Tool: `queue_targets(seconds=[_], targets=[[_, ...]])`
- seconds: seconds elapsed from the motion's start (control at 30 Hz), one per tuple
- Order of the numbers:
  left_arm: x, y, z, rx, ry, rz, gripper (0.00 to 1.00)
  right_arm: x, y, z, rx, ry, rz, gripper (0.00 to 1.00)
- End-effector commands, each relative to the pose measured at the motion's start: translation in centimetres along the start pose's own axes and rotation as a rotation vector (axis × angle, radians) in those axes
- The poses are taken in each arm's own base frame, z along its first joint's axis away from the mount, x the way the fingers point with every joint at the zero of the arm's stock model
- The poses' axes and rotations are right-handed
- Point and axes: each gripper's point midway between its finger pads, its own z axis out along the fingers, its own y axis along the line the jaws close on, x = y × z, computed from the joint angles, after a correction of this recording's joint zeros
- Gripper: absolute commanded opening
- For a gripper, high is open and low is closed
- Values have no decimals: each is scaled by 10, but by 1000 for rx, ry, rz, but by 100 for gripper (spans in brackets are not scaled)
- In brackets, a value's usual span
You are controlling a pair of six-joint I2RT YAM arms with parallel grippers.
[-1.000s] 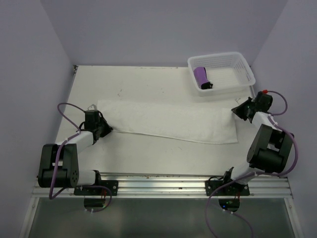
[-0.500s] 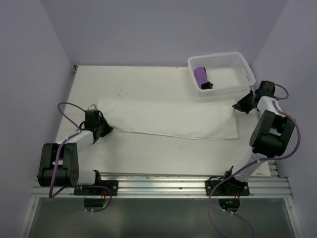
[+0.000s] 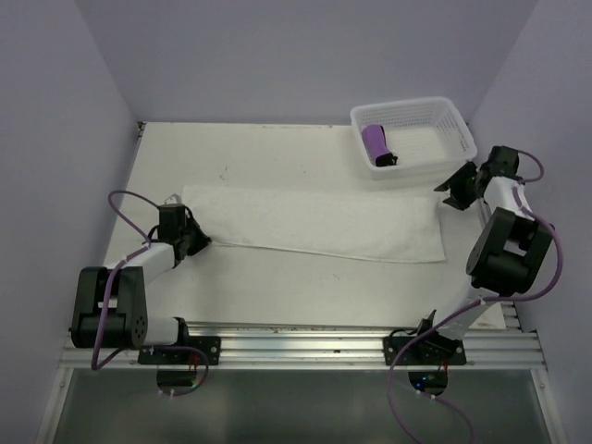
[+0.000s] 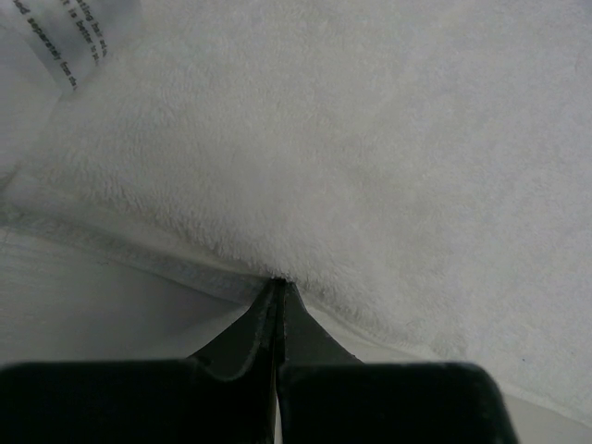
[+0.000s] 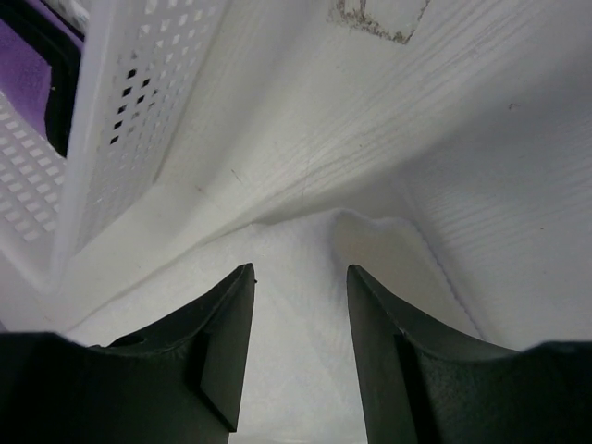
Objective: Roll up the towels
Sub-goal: Fold the towel
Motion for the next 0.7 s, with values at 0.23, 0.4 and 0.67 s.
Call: queue_targets(seconds=[0.23,0.4,0.67], targets=[[-8,-16,-11,46,1,22,0,17,1,-62,-48,-179,-136,42],[-11,-20,-13,56,4,24,0,61,-33,-48,20,-92,-122,47],[-12,-23,-16,72,-6,26,0,98,-66,-33,96,-16,-115,72]])
